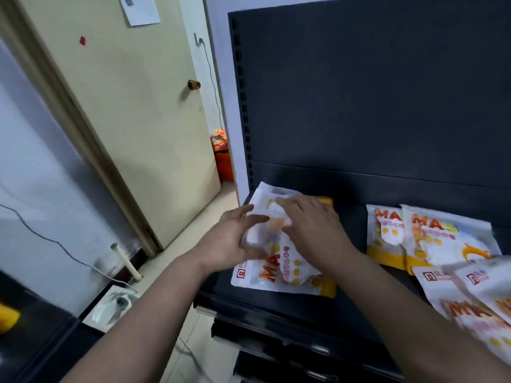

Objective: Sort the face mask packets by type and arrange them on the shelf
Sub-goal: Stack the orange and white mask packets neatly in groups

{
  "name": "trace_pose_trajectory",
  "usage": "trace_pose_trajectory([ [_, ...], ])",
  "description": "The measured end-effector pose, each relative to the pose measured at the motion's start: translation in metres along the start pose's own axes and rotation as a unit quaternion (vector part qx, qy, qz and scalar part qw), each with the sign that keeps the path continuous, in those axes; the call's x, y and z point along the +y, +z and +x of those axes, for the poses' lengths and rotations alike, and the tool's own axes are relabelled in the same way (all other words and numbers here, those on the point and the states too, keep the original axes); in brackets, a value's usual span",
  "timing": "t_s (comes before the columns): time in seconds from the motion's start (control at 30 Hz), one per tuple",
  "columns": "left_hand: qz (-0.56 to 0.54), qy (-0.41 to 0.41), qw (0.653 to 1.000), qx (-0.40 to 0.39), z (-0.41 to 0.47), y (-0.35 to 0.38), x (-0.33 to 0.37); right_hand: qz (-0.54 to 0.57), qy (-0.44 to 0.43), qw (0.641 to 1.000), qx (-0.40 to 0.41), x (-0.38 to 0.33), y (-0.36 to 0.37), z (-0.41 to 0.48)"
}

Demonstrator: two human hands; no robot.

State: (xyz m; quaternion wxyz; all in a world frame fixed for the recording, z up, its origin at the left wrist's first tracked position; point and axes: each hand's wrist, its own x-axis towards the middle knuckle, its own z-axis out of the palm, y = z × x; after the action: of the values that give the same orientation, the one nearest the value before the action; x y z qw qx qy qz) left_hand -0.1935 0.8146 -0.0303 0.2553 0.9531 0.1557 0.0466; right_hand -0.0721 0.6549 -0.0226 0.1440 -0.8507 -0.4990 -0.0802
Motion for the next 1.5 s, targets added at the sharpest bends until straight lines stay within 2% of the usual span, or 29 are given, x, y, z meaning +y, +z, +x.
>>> trace_pose_trajectory([
  [0.07,0.092,0.01,0.995,-0.025,-0.001,0.008,-0.003,-0.028,-0.018,0.999,-0.033,0.006,0.008,-0.027],
  [0.2,0.157,0.053,0.986,-0.004,-0.007,0.018,-0.004,-0.046,0.018,0.996,-0.078,0.013,0.008,-0.066],
  [0.3,0.212,0.071,0.972,-0.066,-0.01,0.015,0.0,-0.042,0.009,0.992,-0.12,0.015,0.015,-0.076],
  [0.43,0.24,0.023,0.964,-0.115,0.002,0.015,-0.001,-0.025,0.025,0.992,-0.122,0.012,0.023,-0.064],
  [0.6,0.276,0.037,0.953,-0.124,0.02,0.012,-0.002,-0.005,0.066,0.99,-0.121,0.008,0.034,-0.049],
  [0.8,0.238,0.042,0.961,-0.132,0.045,0.014,0.012,-0.028,0.114,0.989,-0.085,0.016,0.032,-0.034],
  [0.9,0.259,0.023,0.959,-0.115,0.043,0.007,0.008,0.004,0.096,0.992,-0.084,0.011,0.031,-0.029],
  [1.03,0.272,0.018,0.957,-0.103,0.037,0.001,0.006,0.039,0.072,0.996,-0.043,0.005,0.037,-0.034],
  [1.2,0.272,0.027,0.958,-0.083,0.036,0.007,0.042,0.043,0.053,0.998,-0.004,0.016,0.021,-0.059],
  [1.27,0.239,0.056,0.967,-0.071,0.038,0.017,0.065,0.012,0.068,0.997,0.021,0.029,0.006,-0.079],
  [1.33,0.156,0.084,0.981,-0.078,0.038,0.033,0.097,-0.004,0.108,0.994,0.03,0.048,-0.012,-0.108],
  [1.4,0.09,0.094,0.988,-0.088,0.037,0.051,0.129,0.002,0.155,0.987,0.034,0.067,-0.031,-0.139],
  [1.5,0.048,0.101,0.991,-0.07,0.039,0.083,0.182,-0.024,0.218,0.975,0.041,0.102,-0.054,-0.192],
])
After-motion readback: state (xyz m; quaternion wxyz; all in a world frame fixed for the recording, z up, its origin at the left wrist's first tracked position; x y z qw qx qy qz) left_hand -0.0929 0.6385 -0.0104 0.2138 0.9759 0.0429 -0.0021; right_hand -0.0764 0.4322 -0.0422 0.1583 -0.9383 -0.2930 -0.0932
